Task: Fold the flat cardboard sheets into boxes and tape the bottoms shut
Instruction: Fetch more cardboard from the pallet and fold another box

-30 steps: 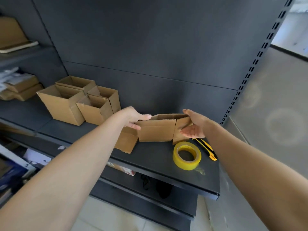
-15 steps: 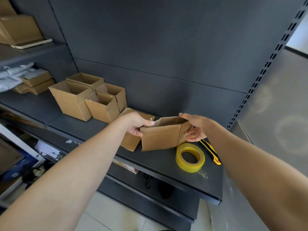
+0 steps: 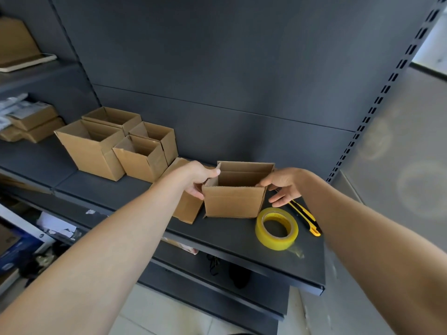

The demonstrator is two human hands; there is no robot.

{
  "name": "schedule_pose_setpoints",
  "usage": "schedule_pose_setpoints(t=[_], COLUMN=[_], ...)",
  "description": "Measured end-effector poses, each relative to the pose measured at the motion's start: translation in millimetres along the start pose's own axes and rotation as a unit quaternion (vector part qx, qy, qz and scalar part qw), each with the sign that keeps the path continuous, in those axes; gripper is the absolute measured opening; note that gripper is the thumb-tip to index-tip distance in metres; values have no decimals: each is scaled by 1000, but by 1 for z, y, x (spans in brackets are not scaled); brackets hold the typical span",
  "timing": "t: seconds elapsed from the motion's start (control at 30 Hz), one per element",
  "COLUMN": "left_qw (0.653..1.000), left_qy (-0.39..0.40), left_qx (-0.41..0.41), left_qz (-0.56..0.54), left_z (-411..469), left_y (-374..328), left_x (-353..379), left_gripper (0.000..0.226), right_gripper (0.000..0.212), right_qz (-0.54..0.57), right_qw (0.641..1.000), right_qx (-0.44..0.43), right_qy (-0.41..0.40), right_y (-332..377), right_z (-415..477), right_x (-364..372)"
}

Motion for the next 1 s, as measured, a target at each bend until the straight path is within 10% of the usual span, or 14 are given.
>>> schedule_pose_setpoints(t=[0.2, 1.0], left_qw=[999, 993], left_qy=[26, 70], left_qx=[-21, 5], left_qz=[-34, -91], left_z=[0, -3], left_y=[-4, -9], left_x=[1, 17], left_gripper=[71, 84], right_gripper=[29, 97], right_qz=[-44, 28], right_qw=[997, 995], right_qx=[21, -52], right_qy=[58, 84], right_y=[-3, -26], right_z=[-2, 0], right_x=[-7, -14])
Point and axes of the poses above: each hand's wrist, its own z-axis towards the middle knuckle, its own x-axis out of the palm, y = z × x, the point moved 3 cm from there along z, towards the middle knuckle, and after that the axes turned 2 degrees about z, right-handed, at the moved point
